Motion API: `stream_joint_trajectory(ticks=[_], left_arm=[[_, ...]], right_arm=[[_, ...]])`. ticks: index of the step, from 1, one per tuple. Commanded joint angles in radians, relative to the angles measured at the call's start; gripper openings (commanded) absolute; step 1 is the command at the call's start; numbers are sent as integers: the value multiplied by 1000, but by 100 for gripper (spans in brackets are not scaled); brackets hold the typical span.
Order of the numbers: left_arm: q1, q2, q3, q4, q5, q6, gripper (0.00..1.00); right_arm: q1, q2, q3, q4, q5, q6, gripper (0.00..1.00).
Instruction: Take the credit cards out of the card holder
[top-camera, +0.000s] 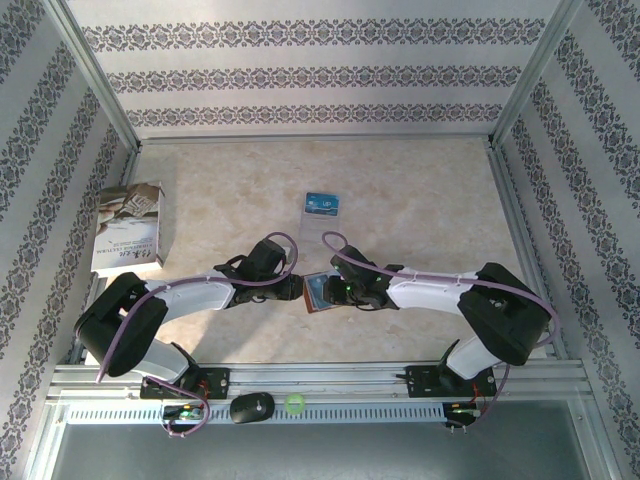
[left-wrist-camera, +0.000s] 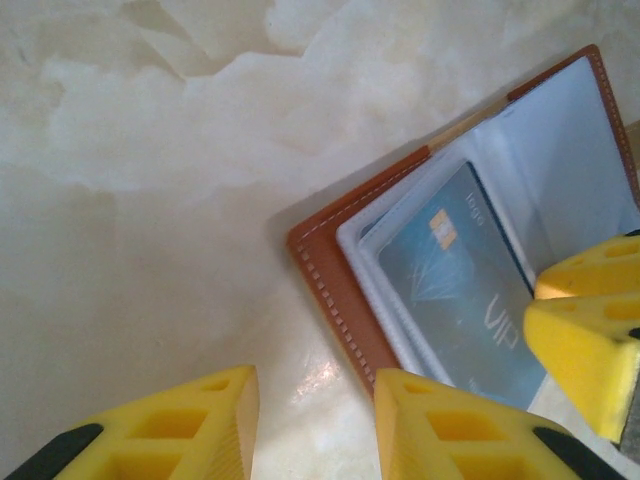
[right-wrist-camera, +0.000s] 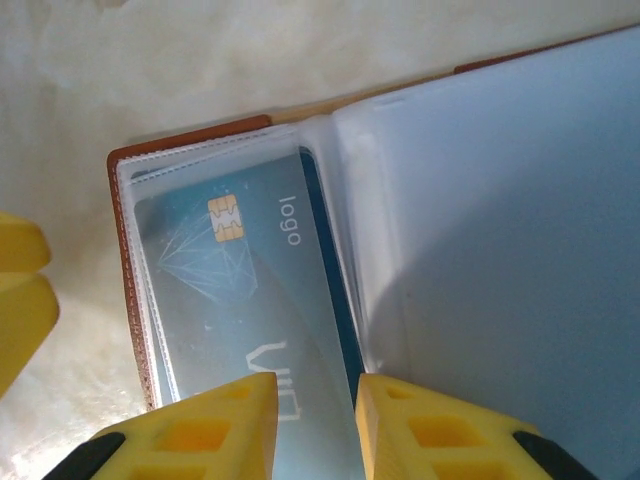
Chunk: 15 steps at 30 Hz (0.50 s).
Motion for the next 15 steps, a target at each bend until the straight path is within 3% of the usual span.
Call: stream_joint_trajectory(ticks=[1, 5, 10, 15], left_arm=[[0, -13, 10, -21, -19, 16, 37], [8, -21, 5, -21, -15, 17, 37], [10, -33, 13, -19, 5, 19, 39], [7, -38, 24, -8, 45, 19, 44]], right_arm=[[40, -36, 27, -147, 174, -37, 30], [78, -61, 67, -234, 308, -54, 30], [80, -71, 93, -295, 381, -93, 30], [39, -38, 109, -258, 229, -192, 33]])
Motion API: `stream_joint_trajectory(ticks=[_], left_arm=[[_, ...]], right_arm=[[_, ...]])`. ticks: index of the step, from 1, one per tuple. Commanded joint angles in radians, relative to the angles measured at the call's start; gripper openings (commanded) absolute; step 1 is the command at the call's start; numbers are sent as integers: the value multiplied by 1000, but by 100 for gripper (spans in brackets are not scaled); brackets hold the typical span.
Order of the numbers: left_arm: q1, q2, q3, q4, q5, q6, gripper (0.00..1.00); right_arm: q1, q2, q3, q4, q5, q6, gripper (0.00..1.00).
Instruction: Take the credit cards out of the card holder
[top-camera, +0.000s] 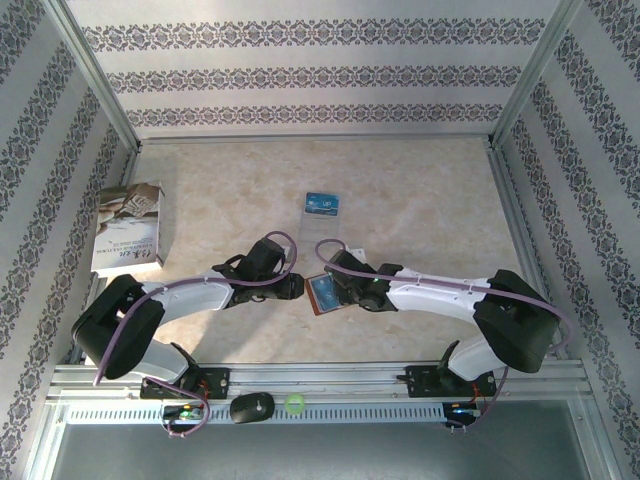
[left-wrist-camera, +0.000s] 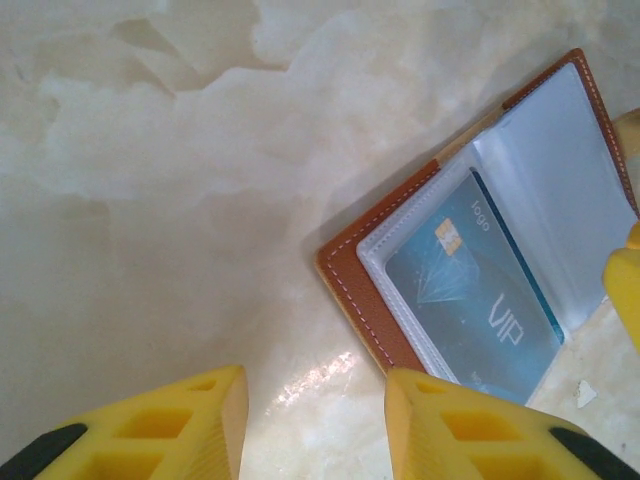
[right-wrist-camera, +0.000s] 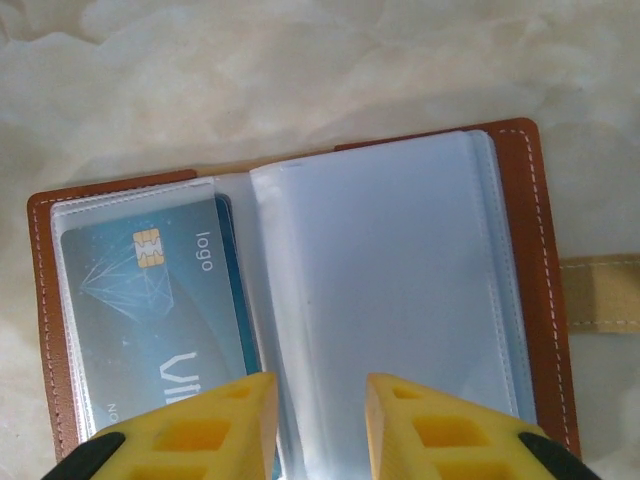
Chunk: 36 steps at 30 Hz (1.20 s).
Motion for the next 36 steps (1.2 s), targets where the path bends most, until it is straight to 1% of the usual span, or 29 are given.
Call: stream_joint_trajectory(ticks=[1, 5, 9, 12, 14, 17, 19, 21, 24, 26, 29, 31, 34, 36], left_arm=[[4, -17, 28, -7, 41, 19, 46], [-44, 7, 55, 1, 56, 24, 49], [-99, 46, 87, -15, 19, 41, 44], [-114, 81, 101, -10, 20, 47, 41], [-124, 101, 114, -17, 12, 54, 41], [-130, 132, 134, -47, -17, 60, 41], [-130, 147, 138, -54, -40, 55, 41], [-129, 158, 140, -53, -62, 47, 41], [-107, 163, 131, -34, -88, 28, 37], [-83, 169, 118, -4, -74, 12, 34], [-45, 172, 105, 27, -50, -3, 30], [-21, 160, 93, 42, -40, -2, 29], [7, 126, 91, 19, -41, 12, 28], [17, 84, 85, 5, -46, 27, 34]], right_arm=[[-29, 30, 36, -23, -74, -76, 35], [-39, 30, 12, 7, -77, -69, 35], [-67, -15, -20, 39, -90, -63, 32], [-96, -30, -19, 9, -80, -67, 28], [-118, -38, -24, -11, -60, -67, 27], [-141, -35, -29, -42, -12, -66, 27], [-146, -11, -25, -61, 4, -63, 25], [-137, 20, -26, -63, 1, -49, 20], [-92, 42, -44, -46, 13, 3, 16], [-52, 45, -59, -32, 15, 47, 15], [-11, 42, -76, -9, -21, 110, 14], [25, 33, -82, 2, -27, 134, 14], [53, 19, -57, -45, -4, 139, 14], [54, -20, -60, -53, 3, 135, 15]])
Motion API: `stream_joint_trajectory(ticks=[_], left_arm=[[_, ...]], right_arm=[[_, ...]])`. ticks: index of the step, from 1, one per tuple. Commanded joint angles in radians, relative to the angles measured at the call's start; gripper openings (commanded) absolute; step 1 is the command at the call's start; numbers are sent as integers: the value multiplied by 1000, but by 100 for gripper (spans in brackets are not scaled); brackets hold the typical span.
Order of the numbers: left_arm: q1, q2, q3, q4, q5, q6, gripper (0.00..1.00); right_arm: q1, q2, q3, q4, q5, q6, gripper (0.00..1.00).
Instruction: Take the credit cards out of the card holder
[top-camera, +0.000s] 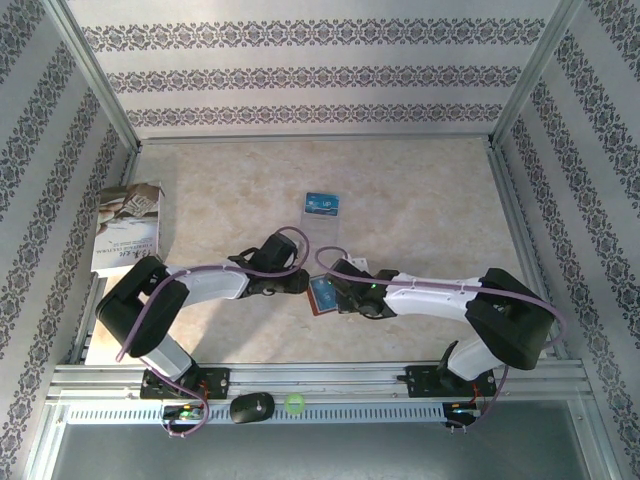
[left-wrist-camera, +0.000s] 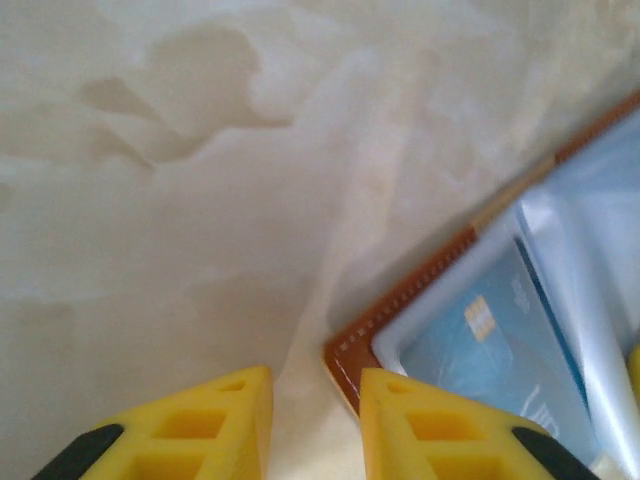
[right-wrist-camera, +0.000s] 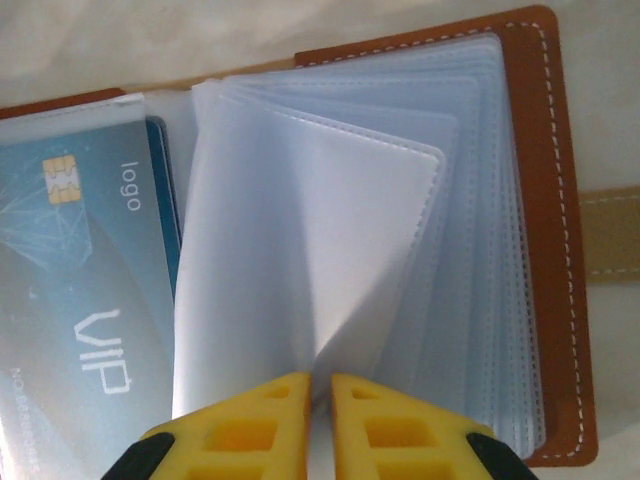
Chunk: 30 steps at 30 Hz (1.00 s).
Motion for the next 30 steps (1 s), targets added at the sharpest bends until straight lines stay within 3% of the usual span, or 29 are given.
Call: stream_joint_trajectory(ticks=[1, 4, 6, 10, 17, 21, 30], left_arm=[[13, -87, -19, -2, 0, 24, 39], [-39, -131, 1, -42, -14, 47, 48], [-77, -128, 22, -87, -49, 52, 48], [-80, -191, -26, -93, -89, 6, 54], [-34, -343, -90, -157, -145, -13, 64], [-16, -403, -121, -174, -156, -16, 69], [13, -459, -144, -186, -130, -9, 70]], right_arm=[[10, -64, -7, -71, 16, 28, 17], [3, -136, -1, -90, 59, -12, 27], [-6, -175, -7, -53, 44, -57, 34], [-24, -176, 17, 73, -165, -188, 40], [-49, -11, 68, 86, -237, -192, 41], [-55, 46, 71, 78, -196, -161, 41], [-29, 128, 89, 67, -209, -110, 40]])
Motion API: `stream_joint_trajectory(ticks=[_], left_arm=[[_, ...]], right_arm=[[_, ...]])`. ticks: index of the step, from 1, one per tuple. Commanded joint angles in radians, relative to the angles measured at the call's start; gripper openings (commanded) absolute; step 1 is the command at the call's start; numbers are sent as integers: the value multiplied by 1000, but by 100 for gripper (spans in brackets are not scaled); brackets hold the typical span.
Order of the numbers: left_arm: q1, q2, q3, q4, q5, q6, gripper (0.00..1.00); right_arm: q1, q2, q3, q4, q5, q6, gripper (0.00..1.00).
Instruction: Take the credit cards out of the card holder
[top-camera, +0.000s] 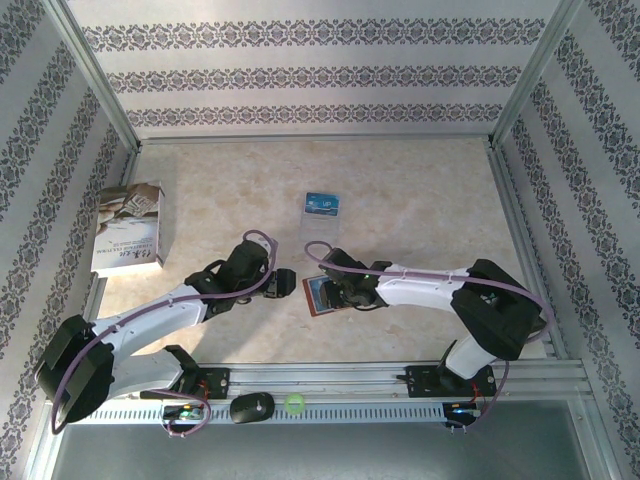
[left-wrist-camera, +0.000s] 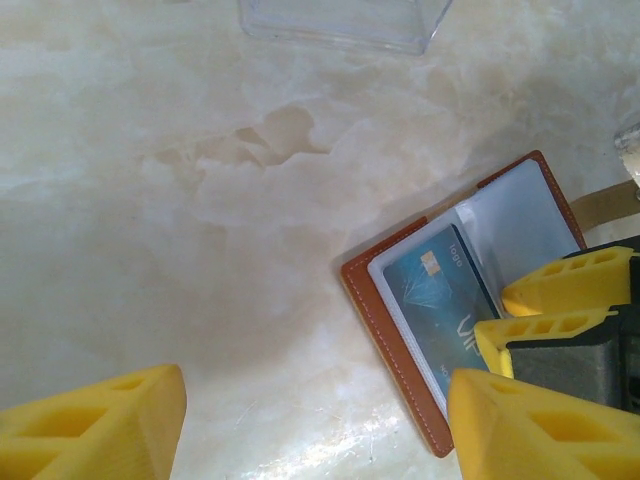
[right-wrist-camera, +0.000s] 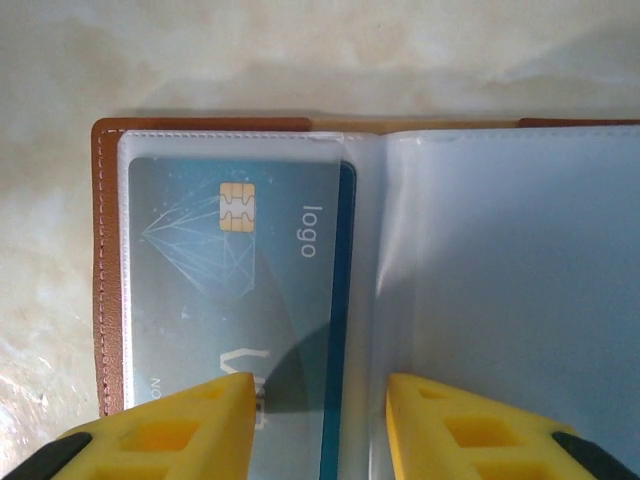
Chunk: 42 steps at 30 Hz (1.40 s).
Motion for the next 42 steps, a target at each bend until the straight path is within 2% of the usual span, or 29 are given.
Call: stream_joint_trajectory(ticks=[1, 7, 12, 17, 21, 24, 28, 31, 36, 42], left_arm=[[21, -21, -8, -30, 8, 1, 70], [27, -21, -18, 0, 81, 9, 67], [4, 56, -22, 65, 144, -10, 62], [-82, 148, 28, 91, 113, -4, 65], [-140, 219, 83, 41, 48, 29, 65], [-161, 260, 100, 27, 18, 42, 65], [-162, 314, 107, 25, -25, 35, 53], [-161, 336, 103, 36, -36, 31, 50], [-147, 382, 93, 68, -26, 29, 42], [-123, 383, 86, 74, -19, 45, 34]], right_arm=[[25, 36, 13, -4, -22, 46, 40], [59, 61, 61, -6, -39, 55, 39], [56, -17, 25, -22, 44, 83, 39], [19, -144, -82, 62, 41, 89, 37], [-46, -216, -121, 48, 33, 55, 30], [-68, -215, -115, 64, -33, -1, 30], [-68, -173, -94, 128, -147, -33, 28], [-67, -117, -69, 169, -235, -29, 24], [-68, -43, -55, 190, -267, 2, 18], [-96, -25, -79, 217, -278, 47, 14]])
